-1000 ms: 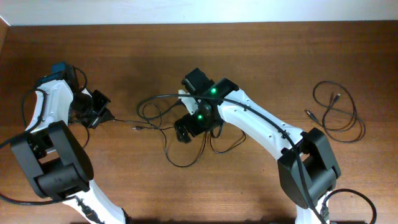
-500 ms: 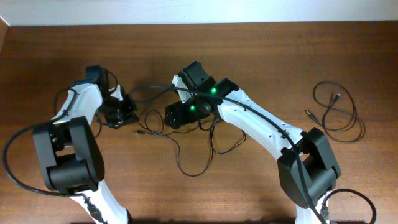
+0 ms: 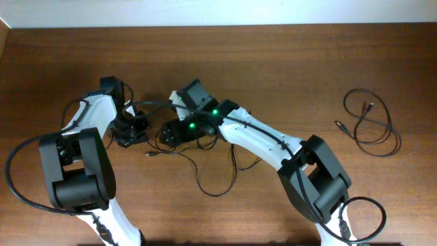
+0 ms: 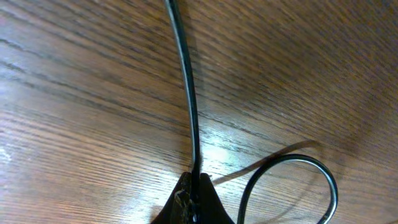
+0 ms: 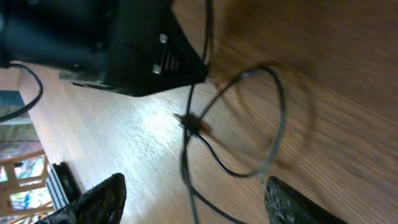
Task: Untangle cables
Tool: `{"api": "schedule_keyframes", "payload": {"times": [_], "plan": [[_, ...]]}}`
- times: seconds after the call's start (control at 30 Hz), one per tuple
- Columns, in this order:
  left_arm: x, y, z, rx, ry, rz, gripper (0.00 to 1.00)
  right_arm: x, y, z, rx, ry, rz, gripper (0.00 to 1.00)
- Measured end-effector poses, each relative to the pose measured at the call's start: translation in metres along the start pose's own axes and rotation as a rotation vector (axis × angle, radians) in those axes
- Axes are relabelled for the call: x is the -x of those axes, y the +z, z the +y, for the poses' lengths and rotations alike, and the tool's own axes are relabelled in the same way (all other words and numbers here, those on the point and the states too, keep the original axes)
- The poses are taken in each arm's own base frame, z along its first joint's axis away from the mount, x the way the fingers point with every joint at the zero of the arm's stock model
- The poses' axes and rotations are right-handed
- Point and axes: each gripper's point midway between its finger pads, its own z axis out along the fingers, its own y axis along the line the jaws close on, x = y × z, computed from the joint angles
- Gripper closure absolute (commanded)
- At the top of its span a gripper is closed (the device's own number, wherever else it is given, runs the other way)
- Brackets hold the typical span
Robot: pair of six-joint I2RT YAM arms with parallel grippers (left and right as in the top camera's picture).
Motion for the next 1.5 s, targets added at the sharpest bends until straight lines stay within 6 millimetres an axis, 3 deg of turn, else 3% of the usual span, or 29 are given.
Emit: {"api": "schedule_keyframes", "payload": {"times": [0.17, 0.27, 0.37, 0.47, 0.53, 0.67, 0.93, 1.07, 1.23, 1.3, 1.37, 1.47, 1.5], "plan": [[0.001, -0.004, 0.016, -0.025, -0.106, 0.021, 0.97, -0.004, 0.015, 0.015, -0.044, -0.056, -0.028, 0.32], [0.002, -0.006, 0.016, -0.066, -0.135, 0.031, 0.99, -0.001, 0.026, 0.018, -0.05, -0.083, -0.055, 0.34], [0.0, -0.006, 0.014, -0.084, -0.153, 0.042, 1.0, -0.002, 0.045, 0.012, -0.074, -0.099, -0.069, 0.36], [-0.014, 0.003, 0.015, -0.093, -0.17, 0.083, 1.0, -0.006, 0.059, 0.002, -0.095, -0.1, -0.069, 0.49], [-0.016, 0.004, 0.014, -0.111, -0.175, 0.08, 1.0, -0.009, 0.064, -0.005, -0.108, -0.093, -0.06, 0.51], [-0.019, 0.005, 0.013, -0.131, -0.175, 0.076, 1.0, -0.015, 0.067, -0.011, -0.127, -0.078, -0.037, 0.7], [-0.02, 0.006, 0.013, -0.142, -0.169, 0.059, 1.0, -0.034, 0.064, -0.037, -0.249, -0.033, 0.028, 0.96], [-0.019, 0.006, 0.013, -0.144, -0.169, 0.056, 1.0, -0.038, 0.058, -0.046, -0.295, -0.018, 0.056, 0.96], [-0.019, 0.006, 0.013, -0.147, -0.169, 0.054, 1.0, -0.041, 0.043, -0.054, -0.298, 0.013, 0.102, 0.96], [-0.019, 0.006, 0.013, -0.148, -0.168, 0.054, 1.0, -0.032, 0.029, -0.044, -0.27, 0.0, 0.083, 0.96], [-0.019, 0.006, 0.013, -0.148, -0.168, 0.054, 1.0, -0.013, 0.003, -0.022, -0.232, -0.039, 0.023, 0.96], [-0.019, 0.006, 0.012, -0.148, -0.168, 0.053, 1.0, 0.023, -0.064, 0.037, -0.135, -0.175, -0.125, 0.96], [-0.019, 0.006, 0.012, -0.148, -0.168, 0.053, 1.0, 0.034, -0.095, 0.059, -0.1, -0.224, -0.188, 0.96]]}}
